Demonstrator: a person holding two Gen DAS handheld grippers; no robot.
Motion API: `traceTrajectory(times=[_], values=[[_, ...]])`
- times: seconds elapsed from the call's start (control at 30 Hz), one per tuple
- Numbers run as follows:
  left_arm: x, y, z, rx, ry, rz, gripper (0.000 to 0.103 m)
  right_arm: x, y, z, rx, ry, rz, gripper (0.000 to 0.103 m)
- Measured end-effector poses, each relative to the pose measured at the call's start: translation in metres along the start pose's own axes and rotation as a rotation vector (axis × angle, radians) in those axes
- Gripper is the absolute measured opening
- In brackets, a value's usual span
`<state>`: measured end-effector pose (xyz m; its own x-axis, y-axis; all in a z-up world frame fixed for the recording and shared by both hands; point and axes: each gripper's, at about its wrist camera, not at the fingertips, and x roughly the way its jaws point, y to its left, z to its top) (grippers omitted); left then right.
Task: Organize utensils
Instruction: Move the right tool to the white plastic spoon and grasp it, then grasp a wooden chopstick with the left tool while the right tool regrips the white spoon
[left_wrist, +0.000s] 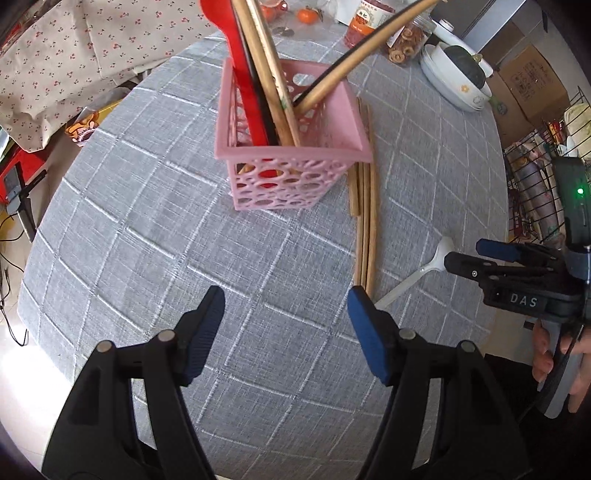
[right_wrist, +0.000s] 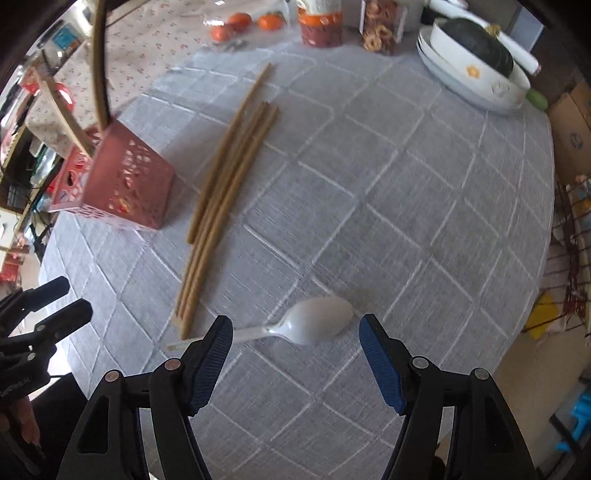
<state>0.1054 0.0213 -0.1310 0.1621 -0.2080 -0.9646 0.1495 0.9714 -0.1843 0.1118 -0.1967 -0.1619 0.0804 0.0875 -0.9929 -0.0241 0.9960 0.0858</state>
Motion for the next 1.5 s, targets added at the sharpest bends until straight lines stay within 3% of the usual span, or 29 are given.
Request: traceTrajectory(times=[0.17, 0.4, 0.53, 0.63, 0.8, 0.97, 1.1, 1.17, 1.27, 1.5], values=[[0.003, 0.000, 0.000, -0.001, 0.007, 0.005, 0.069, 0.030, -0.020, -0.003, 0.118, 0.114, 0.067, 0.072], [0.003, 0.004, -0.001, -0.017, 0.008, 0.005, 0.069, 0.045, -0.016, 0.000, 0.157, 0.120, 0.059, 0.071], [-0.001, 0.003, -0.002, -0.004, -0.003, 0.002, 0.069, 0.045, -0.014, 0.003, 0.142, 0.095, 0.013, 0.060], [-0.004, 0.003, -0.004, 0.008, -0.012, -0.003, 0.069, 0.042, -0.007, 0.011, 0.082, 0.070, -0.048, 0.039], [-0.011, -0.003, -0.005, 0.043, -0.036, -0.018, 0.069, 0.038, -0.010, 0.022, 0.056, 0.049, -0.029, 0.035], [-0.024, -0.021, -0.007, 0.108, -0.078, -0.021, 0.044, 0.024, -0.030, 0.034, 0.074, 0.015, -0.013, 0.027], [-0.034, -0.042, -0.009, 0.160, -0.127, -0.052, 0.041, 0.007, -0.044, 0.037, 0.086, -0.003, 0.015, 0.018], [-0.033, -0.051, -0.008, 0.170, -0.135, -0.052, 0.040, 0.000, -0.055, 0.033, 0.089, -0.010, 0.032, 0.007], [-0.025, -0.069, -0.003, 0.219, -0.134, -0.029, 0.028, -0.008, -0.065, 0.032, 0.070, -0.023, 0.028, 0.005], [0.013, -0.118, 0.034, 0.214, -0.123, 0.018, 0.020, -0.013, -0.113, 0.030, 0.093, -0.019, 0.045, 0.004]])
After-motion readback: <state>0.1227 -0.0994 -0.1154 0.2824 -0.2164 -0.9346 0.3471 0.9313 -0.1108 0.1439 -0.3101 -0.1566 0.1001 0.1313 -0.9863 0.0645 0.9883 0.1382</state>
